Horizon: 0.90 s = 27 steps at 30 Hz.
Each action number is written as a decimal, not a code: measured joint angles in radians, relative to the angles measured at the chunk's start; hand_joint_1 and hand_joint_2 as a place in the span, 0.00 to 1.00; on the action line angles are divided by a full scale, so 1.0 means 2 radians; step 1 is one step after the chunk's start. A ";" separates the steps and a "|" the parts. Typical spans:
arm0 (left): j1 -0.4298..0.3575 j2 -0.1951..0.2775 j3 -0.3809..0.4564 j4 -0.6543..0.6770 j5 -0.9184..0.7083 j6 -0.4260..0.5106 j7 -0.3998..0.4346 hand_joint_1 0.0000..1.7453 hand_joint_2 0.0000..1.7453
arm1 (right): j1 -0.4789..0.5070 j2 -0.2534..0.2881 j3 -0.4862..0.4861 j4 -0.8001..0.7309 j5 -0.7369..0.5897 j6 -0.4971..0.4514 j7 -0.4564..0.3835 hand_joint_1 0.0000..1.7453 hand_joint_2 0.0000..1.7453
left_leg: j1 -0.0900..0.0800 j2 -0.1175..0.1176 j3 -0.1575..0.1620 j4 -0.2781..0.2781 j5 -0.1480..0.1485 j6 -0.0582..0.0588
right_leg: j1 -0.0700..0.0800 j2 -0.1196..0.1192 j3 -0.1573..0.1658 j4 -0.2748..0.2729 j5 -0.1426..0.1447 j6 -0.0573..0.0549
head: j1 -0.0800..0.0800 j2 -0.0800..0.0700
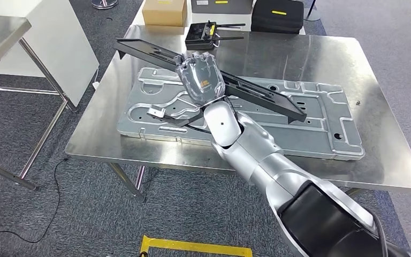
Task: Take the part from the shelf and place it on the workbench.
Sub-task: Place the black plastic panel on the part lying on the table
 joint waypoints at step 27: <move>-0.003 -0.001 -0.011 0.000 0.000 -0.002 -0.003 0.00 0.00 | -0.022 0.004 0.061 0.079 -0.006 0.145 0.062 1.00 1.00 | 0.000 0.000 0.000 0.000 0.000 0.000 | 0.000 0.000 0.000 0.000 0.000 0.000 | 0.000 0.000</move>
